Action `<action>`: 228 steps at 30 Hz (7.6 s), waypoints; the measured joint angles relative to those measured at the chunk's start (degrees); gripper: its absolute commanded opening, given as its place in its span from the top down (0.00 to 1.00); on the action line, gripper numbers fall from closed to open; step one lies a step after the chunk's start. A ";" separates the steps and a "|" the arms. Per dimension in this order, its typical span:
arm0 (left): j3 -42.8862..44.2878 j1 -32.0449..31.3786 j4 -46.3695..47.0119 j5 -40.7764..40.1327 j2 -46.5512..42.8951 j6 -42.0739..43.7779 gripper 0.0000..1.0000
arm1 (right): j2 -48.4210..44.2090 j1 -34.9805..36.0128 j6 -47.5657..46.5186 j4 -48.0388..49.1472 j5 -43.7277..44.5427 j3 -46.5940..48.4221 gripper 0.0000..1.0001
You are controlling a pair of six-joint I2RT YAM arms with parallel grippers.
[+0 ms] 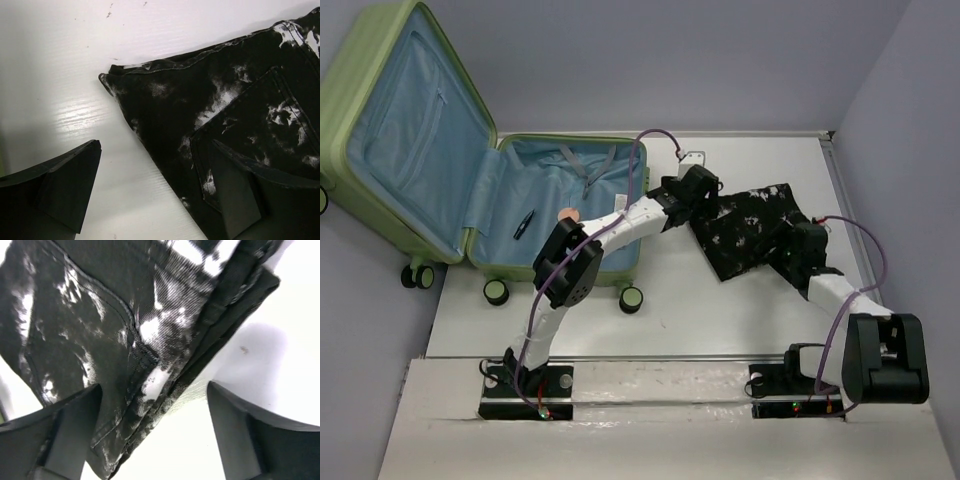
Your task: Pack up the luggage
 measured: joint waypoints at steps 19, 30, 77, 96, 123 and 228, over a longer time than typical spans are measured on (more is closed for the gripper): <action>4.85 0.61 2.23 0.13 11.54 -3.85 0.11 | 11.87 -14.67 -0.83 5.18 -10.27 6.69 0.16; 4.61 1.55 7.10 3.85 11.87 -4.48 0.90 | 20.68 -15.43 3.61 15.08 -19.61 7.52 0.93; -33.81 46.71 -4.85 10.40 -67.76 3.34 0.10 | 61.02 45.05 -1.77 -21.75 -11.15 86.51 0.09; -52.68 45.90 -4.46 -38.88 -91.84 15.93 0.01 | 25.53 47.89 -12.46 -12.28 -14.05 60.92 0.10; -43.39 58.58 5.25 -45.40 -62.84 22.69 0.94 | 25.05 48.41 -12.66 -1.16 -0.83 39.80 0.40; -83.36 46.49 30.69 13.99 -73.64 -14.10 0.94 | 42.88 21.79 -25.09 -27.43 -1.55 64.48 0.81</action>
